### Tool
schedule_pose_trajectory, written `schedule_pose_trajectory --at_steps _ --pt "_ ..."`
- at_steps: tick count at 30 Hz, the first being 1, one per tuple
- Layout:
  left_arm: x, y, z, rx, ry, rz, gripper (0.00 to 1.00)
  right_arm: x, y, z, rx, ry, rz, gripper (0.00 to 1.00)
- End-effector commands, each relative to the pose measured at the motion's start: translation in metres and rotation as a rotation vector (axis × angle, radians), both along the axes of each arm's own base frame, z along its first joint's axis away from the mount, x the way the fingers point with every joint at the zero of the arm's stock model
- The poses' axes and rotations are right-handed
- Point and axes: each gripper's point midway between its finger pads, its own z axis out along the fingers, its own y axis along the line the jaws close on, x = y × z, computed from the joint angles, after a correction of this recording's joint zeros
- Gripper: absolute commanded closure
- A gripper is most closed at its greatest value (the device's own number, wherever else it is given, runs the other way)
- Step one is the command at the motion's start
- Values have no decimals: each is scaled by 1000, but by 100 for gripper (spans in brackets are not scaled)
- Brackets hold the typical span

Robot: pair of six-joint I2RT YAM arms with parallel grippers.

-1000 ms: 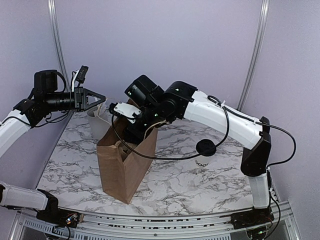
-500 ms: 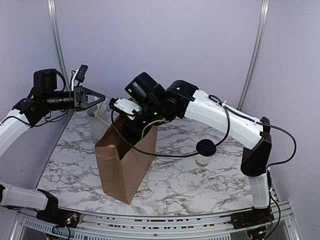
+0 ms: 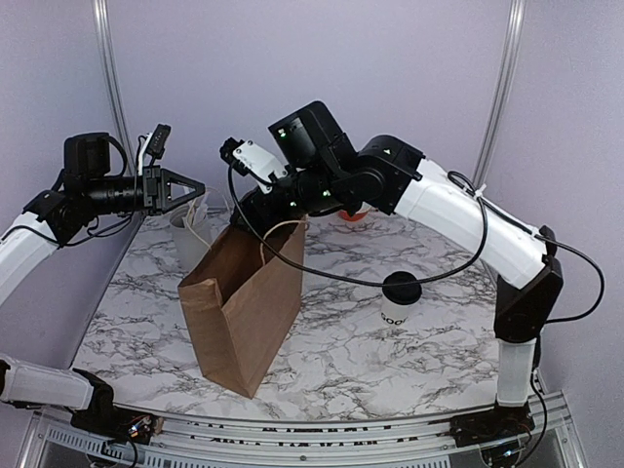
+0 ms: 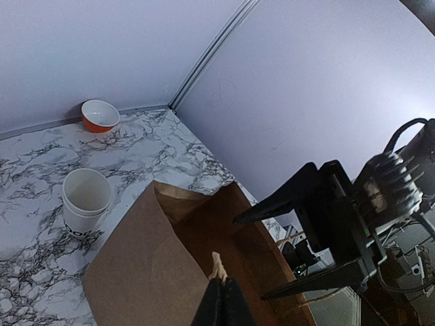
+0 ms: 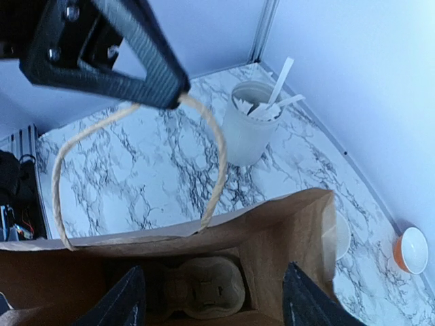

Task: Pack the takeout coffee

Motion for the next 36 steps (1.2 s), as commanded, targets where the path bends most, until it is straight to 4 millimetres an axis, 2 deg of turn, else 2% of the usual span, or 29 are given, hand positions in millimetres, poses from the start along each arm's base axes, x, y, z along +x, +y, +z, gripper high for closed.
schedule_pose_trajectory --at_steps 1,8,13,15,21,24,25,28,31,32,36 --pt "-10 0 23 -25 -46 -19 98 19 -14 59 171 -74 -90 32" --pt "-10 1 27 -31 -47 -4 97 55 -59 88 280 -83 -267 27" --pt "-10 2 30 -35 -50 7 95 65 -89 88 284 -100 -360 22" --pt "-9 2 31 -36 -50 7 88 68 -102 86 286 -96 -397 20" --pt "-9 3 33 -37 -53 18 82 71 -145 68 287 -54 -491 17" --pt "-9 3 34 -39 -56 20 74 72 -169 55 283 -22 -550 15" --pt "-9 4 33 -39 -55 22 73 72 -176 43 264 -1 -567 15" --pt "-9 4 33 -40 -53 24 68 68 -198 27 253 35 -610 13" --pt "-9 5 33 -40 -56 32 62 58 -211 4 216 76 -636 11" --pt "-9 5 33 -40 -58 35 59 63 -224 -3 203 85 -674 11" --pt "-10 9 36 -41 -75 57 52 54 -243 -31 142 141 -720 4"
